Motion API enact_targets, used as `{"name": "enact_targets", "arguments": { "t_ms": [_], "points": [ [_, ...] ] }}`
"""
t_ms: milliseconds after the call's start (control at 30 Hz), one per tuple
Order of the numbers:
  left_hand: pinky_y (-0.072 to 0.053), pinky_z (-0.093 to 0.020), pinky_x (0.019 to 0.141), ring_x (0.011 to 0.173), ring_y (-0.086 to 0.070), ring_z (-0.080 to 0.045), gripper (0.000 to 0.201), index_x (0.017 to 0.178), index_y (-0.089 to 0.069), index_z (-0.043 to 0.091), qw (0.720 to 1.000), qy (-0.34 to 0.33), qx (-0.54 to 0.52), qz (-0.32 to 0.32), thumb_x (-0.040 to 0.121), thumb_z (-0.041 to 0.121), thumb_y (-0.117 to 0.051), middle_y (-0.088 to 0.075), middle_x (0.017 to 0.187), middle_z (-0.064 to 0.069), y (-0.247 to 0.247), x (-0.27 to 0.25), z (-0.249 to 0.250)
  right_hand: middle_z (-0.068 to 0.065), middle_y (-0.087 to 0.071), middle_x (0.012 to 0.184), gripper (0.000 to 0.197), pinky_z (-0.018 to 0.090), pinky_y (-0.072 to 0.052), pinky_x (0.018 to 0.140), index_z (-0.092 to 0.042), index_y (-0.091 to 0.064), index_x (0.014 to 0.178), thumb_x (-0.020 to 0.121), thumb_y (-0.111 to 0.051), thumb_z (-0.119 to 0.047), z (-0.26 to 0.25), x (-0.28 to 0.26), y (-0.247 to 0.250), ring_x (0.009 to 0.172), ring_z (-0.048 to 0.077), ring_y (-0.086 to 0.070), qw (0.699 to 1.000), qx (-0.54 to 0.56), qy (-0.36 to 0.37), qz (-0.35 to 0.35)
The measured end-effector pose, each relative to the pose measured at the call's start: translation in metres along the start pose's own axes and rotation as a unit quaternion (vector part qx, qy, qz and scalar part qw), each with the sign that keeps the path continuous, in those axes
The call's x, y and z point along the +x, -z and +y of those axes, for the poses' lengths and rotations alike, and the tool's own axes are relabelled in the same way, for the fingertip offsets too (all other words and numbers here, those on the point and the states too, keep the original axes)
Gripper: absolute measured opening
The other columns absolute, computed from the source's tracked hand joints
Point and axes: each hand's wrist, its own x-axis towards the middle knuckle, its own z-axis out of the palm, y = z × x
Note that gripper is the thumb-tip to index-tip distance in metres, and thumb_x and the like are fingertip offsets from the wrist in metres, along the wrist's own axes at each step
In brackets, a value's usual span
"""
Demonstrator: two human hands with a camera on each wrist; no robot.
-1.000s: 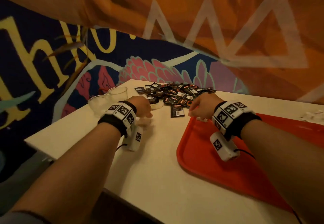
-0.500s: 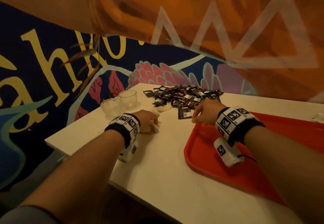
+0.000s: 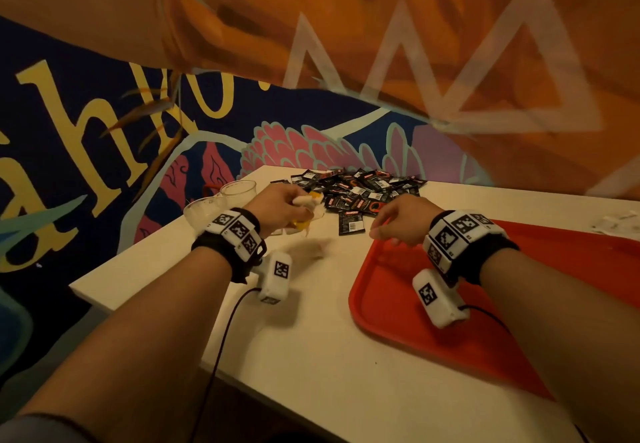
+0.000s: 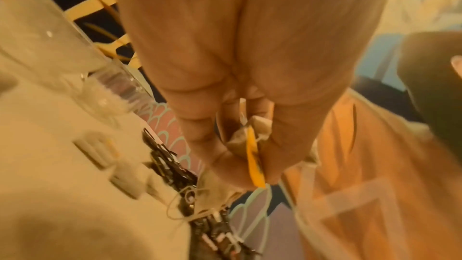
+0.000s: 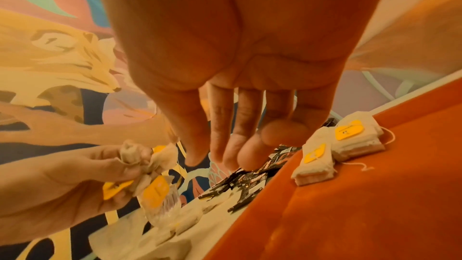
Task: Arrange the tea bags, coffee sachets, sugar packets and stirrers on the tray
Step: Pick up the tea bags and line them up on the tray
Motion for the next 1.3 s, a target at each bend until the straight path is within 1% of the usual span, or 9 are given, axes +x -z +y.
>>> {"name": "enact_targets", "arguments": {
  "t_ms": [200,333,533,700,833,967,1100,1200,1300],
  "points": [
    [-0.055,-0.031,0.082,0.107,-0.066,-0.023,0.023,0.114,-0.063,0.012,0.979,-0.005,-0.200,-0.041,0.093,0.004,-0.063,-0.067,0.119,-0.012,-0.013,0.007,0.031,0.001,-0.069,0.092,0.014,0.026,-0.048,0.061,-0.022,-0.069,0.099,0.086,-0.075,-0.021,0.008,-0.003,0.001,0.070,0.012,-0.059,0.987,0.158,0.012,0.031],
    [-0.058,-0.028,0.077,0.092,-0.070,-0.016,0.024,0.117,-0.063,0.010,0.947,-0.022,-0.305,-0.097,0.094,0.005,-0.061,-0.069,0.107,-0.007,-0.033,0.010,0.049,0.001,-0.068,0.109,0.033,0.033,-0.057,0.077,-0.016,-0.063,0.119,0.087,-0.072,-0.011,0.005,-0.007,0.003,0.097,0.015,-0.065,0.959,0.280,0.032,0.033],
    [-0.060,-0.031,0.076,0.087,-0.069,-0.020,0.021,0.108,-0.062,0.008,0.897,-0.048,-0.401,-0.179,0.088,0.003,-0.060,-0.068,0.100,-0.010,-0.067,0.022,0.063,0.010,-0.070,0.100,0.030,0.032,-0.056,0.073,-0.011,-0.060,0.116,0.090,-0.062,0.002,0.009,-0.022,0.017,0.092,0.026,-0.068,0.840,0.541,0.030,0.036],
    [-0.045,-0.033,0.083,0.080,-0.055,-0.019,0.013,0.093,-0.054,0.008,0.845,-0.030,-0.484,-0.227,0.083,0.004,-0.062,-0.063,0.089,-0.007,-0.104,0.034,0.070,0.013,-0.069,0.096,0.019,0.028,-0.053,0.059,-0.017,-0.062,0.095,0.084,-0.076,-0.009,0.028,-0.020,0.017,0.076,0.022,-0.068,0.864,0.468,0.022,0.182],
    [-0.036,-0.021,0.052,0.068,-0.048,-0.016,0.010,0.082,-0.055,0.010,0.816,0.024,-0.534,-0.220,0.075,0.007,-0.048,-0.053,0.087,-0.008,-0.135,0.034,0.082,0.007,-0.070,0.088,0.025,0.026,-0.055,0.055,-0.024,-0.063,0.090,0.077,-0.081,-0.012,0.044,-0.020,0.016,0.066,0.020,-0.068,0.899,0.362,-0.004,0.246],
    [-0.027,-0.018,0.044,0.059,-0.049,-0.014,0.025,0.082,-0.063,0.012,0.824,0.032,-0.523,-0.213,0.088,0.036,-0.061,-0.059,0.083,-0.008,-0.152,0.037,0.088,0.001,-0.069,0.093,0.030,0.014,-0.044,0.042,-0.020,-0.065,0.103,0.078,-0.080,-0.015,0.051,-0.024,0.018,0.070,0.014,-0.065,0.918,0.296,0.006,0.262],
    [-0.029,-0.017,0.032,0.054,-0.047,-0.014,0.023,0.090,-0.057,0.012,0.881,0.032,-0.459,-0.114,0.095,0.033,-0.064,-0.055,0.100,-0.016,-0.164,0.043,0.092,-0.007,-0.069,0.091,0.032,0.020,-0.051,0.057,-0.027,-0.064,0.102,0.077,-0.081,-0.019,0.052,-0.023,0.018,0.080,0.013,-0.068,0.930,0.251,0.017,0.268],
    [-0.028,-0.016,0.030,0.043,-0.048,-0.010,0.007,0.095,-0.052,0.015,0.868,0.050,-0.491,-0.060,0.099,0.016,-0.057,-0.052,0.077,-0.011,-0.165,0.044,0.090,-0.006,-0.071,0.090,0.030,0.021,-0.054,0.063,-0.026,-0.064,0.095,0.074,-0.082,-0.015,0.057,-0.022,0.020,0.082,0.011,-0.068,0.920,0.269,0.026,0.282],
    [-0.026,-0.015,0.032,0.043,-0.040,-0.006,0.012,0.109,-0.060,0.010,0.834,0.086,-0.544,-0.046,0.099,0.010,-0.054,-0.052,0.067,-0.001,-0.159,0.042,0.083,-0.002,-0.074,0.092,0.025,0.042,-0.058,0.082,-0.028,-0.068,0.088,0.073,-0.084,-0.017,0.065,-0.021,0.021,0.087,0.015,-0.070,0.915,0.277,0.026,0.294]
  ]
}}
